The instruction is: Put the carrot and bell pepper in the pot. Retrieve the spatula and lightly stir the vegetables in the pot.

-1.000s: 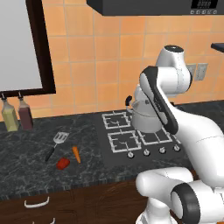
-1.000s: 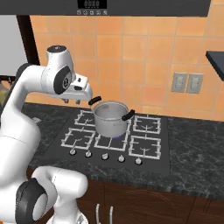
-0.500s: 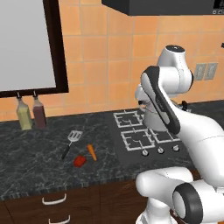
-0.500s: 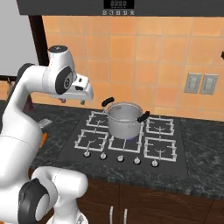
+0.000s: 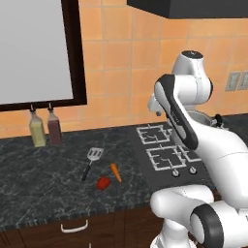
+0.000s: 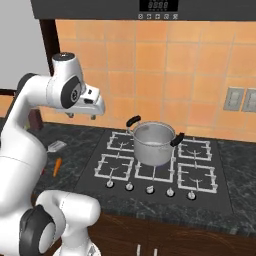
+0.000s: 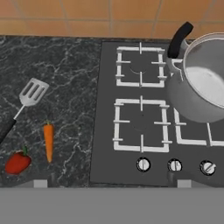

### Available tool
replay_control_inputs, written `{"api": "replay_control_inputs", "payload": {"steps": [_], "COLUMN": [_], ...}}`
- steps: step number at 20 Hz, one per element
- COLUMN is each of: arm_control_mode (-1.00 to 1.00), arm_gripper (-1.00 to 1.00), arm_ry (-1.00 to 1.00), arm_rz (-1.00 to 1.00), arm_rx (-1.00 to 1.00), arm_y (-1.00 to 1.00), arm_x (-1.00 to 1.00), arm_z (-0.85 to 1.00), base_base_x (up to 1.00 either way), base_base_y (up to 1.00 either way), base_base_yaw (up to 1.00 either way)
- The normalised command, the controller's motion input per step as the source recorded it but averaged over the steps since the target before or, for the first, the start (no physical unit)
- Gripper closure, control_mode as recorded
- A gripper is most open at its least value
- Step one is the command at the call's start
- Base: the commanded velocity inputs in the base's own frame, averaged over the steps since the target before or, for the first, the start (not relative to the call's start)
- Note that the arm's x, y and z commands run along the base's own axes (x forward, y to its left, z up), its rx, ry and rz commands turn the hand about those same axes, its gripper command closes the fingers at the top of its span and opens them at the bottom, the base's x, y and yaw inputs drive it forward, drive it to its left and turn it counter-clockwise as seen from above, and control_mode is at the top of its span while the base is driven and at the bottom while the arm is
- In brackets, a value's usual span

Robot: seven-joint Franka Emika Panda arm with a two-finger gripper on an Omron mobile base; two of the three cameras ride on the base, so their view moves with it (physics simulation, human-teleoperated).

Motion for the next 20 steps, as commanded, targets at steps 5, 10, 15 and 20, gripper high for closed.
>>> {"api": "replay_control_inputs", "payload": {"steps": [5, 10, 15, 20], "arm_control_mode": [1.00, -1.00, -1.00, -1.00], "arm_gripper": [-1.00, -1.00, -1.00, -1.00], "arm_ry": [0.00, 0.02, 0.02, 0.02], "arm_rz": [0.00, 0.00, 0.00, 0.00], "arm_rx": [0.00, 0.00, 0.00, 0.00], "arm_y": [0.00, 0.65, 0.95, 0.75], "arm_x": [0.00, 0.12, 0.00, 0.00], "arm_z": [0.00, -0.19, -0.68, -0.97], "base_base_x": [0.80, 0.00, 0.00, 0.00], "base_base_y": [0.47, 0.00, 0.00, 0.00], "base_base_yaw": [-0.06, 0.00, 0.00, 0.00]}}
